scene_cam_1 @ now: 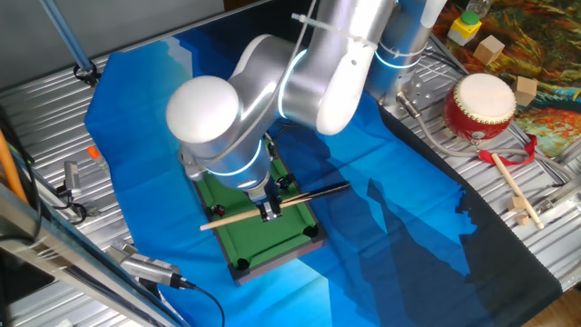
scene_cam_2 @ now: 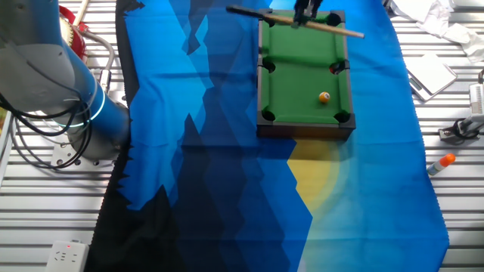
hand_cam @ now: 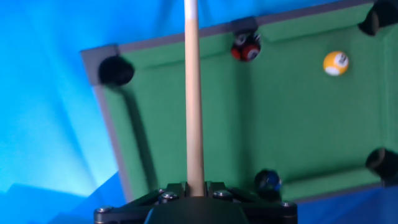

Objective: Hit the pool ball

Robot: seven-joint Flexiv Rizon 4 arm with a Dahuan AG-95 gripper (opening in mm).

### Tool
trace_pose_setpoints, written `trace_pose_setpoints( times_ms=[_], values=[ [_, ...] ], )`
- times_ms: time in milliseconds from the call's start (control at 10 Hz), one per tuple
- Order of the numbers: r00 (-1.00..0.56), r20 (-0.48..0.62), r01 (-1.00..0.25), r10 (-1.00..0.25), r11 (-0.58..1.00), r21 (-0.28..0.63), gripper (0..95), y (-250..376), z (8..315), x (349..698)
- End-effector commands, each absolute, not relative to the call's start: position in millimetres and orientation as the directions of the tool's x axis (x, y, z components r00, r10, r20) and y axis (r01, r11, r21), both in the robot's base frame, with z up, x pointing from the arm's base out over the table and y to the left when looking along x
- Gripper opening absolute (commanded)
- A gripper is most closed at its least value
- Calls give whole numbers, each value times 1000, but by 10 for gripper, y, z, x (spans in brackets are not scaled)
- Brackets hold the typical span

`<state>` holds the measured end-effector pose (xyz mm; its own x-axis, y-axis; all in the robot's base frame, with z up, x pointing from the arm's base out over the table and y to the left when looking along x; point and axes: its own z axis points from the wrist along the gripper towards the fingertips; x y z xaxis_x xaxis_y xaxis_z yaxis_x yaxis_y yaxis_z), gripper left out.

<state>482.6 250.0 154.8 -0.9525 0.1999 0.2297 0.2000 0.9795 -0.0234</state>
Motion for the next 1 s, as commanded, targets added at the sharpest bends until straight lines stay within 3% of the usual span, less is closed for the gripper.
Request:
trace_pose_setpoints(
  times_ms=[100,1000],
  values=[
    [-954,233,186,187,982,-25,0,2604,1651,4773],
    [-964,233,131,131,991,-16,0,2712,1742,4730]
  ],
)
